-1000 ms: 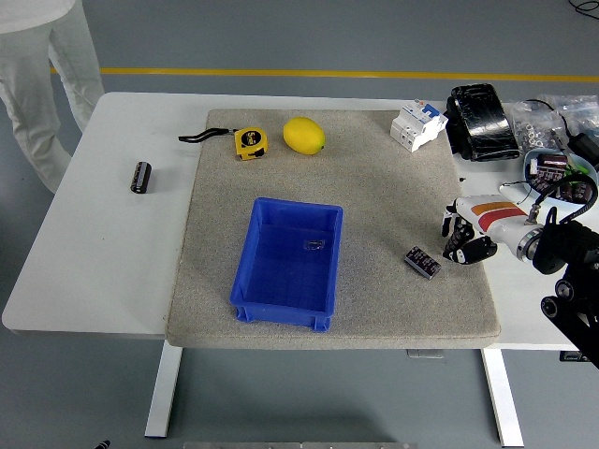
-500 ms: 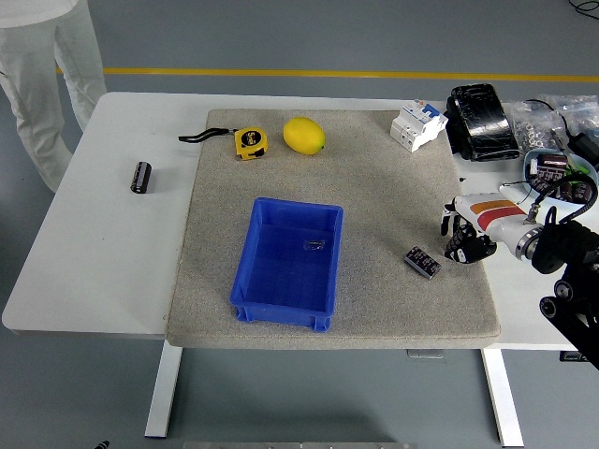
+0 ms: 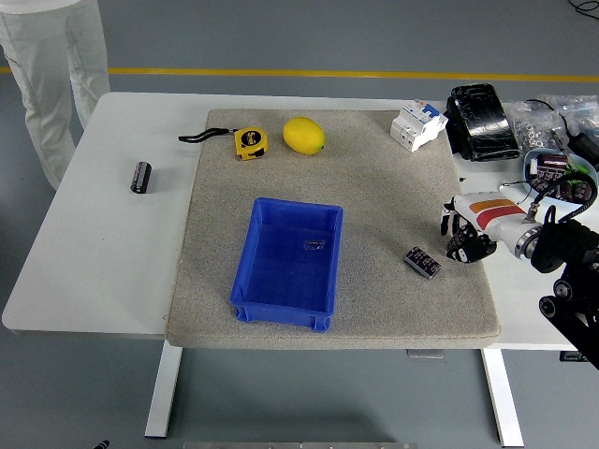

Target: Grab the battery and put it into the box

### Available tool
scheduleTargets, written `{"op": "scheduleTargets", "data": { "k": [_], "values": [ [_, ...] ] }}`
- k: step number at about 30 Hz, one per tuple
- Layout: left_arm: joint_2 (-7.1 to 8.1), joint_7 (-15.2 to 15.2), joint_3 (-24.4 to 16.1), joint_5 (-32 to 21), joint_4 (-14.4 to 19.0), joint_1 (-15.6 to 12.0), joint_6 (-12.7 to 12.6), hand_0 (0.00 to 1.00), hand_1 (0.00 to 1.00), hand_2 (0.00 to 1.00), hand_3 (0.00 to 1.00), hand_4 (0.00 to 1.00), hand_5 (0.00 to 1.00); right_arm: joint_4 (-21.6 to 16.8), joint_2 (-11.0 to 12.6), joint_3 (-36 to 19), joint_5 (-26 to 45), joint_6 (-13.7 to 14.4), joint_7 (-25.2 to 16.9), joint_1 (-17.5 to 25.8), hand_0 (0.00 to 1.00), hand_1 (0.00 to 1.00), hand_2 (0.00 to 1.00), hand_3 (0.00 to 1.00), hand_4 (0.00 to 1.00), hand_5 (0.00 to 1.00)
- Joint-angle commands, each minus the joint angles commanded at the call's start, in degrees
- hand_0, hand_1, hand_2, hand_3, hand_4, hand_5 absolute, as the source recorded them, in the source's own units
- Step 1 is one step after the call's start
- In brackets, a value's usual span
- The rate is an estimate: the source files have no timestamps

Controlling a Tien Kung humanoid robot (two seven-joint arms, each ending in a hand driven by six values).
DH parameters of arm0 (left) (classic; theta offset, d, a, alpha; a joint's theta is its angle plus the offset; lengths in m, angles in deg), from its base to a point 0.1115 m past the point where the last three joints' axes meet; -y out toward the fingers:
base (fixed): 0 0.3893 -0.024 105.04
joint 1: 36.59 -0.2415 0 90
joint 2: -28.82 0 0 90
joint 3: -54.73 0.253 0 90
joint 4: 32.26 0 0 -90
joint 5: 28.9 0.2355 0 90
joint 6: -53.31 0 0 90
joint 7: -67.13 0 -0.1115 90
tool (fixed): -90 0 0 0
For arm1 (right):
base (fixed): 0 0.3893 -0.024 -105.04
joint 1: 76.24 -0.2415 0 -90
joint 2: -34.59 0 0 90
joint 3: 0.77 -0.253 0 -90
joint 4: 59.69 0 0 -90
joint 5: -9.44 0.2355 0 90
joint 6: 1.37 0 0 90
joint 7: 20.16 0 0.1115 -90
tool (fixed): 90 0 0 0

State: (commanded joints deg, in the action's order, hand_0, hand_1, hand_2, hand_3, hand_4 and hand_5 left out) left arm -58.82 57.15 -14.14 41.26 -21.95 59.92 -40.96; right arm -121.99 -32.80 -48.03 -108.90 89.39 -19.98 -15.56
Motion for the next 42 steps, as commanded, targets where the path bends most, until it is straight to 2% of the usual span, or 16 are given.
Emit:
{"op": "scheduleTargets", "data": {
  "k": [20,32,38,42],
  "values": [
    [0.1,0.0,0.5,-0.6,0.0,0.0,-0.1,0.591,0.592,0.673,0.745,0.81,0.96,-3.5,0.4,-1.4,0.0,-0.4,0.0,-1.2,0.298,0.261,0.324,0.437,0.88,0.002],
    [0.37,0.0,1.9,-2.2,0.0,-0.1,-0.4,0.591,0.591,0.671,0.745,0.812,0.961,-13.0,0.2,0.6,3.9,-2.6,1.5,-6.5,0.295,0.258,0.324,0.434,0.879,0.002],
    [0.52,0.2,3.4,-3.8,0.0,-0.2,-0.7,0.591,0.589,0.67,0.743,0.812,0.958,-18.2,-1.2,4.4,7.7,-3.5,2.3,-10.7,0.297,0.259,0.324,0.435,0.878,0.002],
    [0.68,0.3,4.2,-4.5,0.0,-0.2,-0.9,0.59,0.588,0.67,0.742,0.812,0.957,-20.1,-2.6,8.1,10.4,-3.7,2.7,-13.4,0.297,0.258,0.323,0.434,0.877,0.002]
  ]
}}
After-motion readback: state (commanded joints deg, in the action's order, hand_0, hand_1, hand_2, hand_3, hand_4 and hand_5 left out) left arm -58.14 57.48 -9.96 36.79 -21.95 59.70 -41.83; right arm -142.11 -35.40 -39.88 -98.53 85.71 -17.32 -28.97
